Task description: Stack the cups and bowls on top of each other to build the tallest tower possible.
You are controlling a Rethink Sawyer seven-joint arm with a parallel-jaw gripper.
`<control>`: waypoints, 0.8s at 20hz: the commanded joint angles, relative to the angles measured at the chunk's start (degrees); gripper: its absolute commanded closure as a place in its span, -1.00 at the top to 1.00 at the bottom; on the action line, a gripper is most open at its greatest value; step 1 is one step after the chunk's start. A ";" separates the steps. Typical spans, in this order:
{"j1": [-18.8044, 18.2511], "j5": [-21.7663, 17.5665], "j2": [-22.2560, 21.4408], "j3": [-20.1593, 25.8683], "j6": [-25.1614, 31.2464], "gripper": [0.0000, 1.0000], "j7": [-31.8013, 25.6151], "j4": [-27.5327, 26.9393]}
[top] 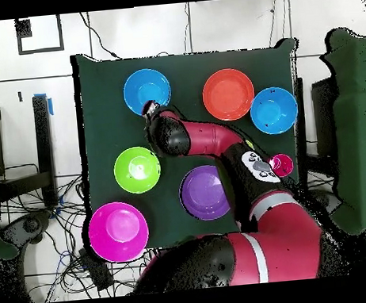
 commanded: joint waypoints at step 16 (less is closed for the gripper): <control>3.50 1.06 2.29 0.43 -1.84 1.00 5.70 -1.07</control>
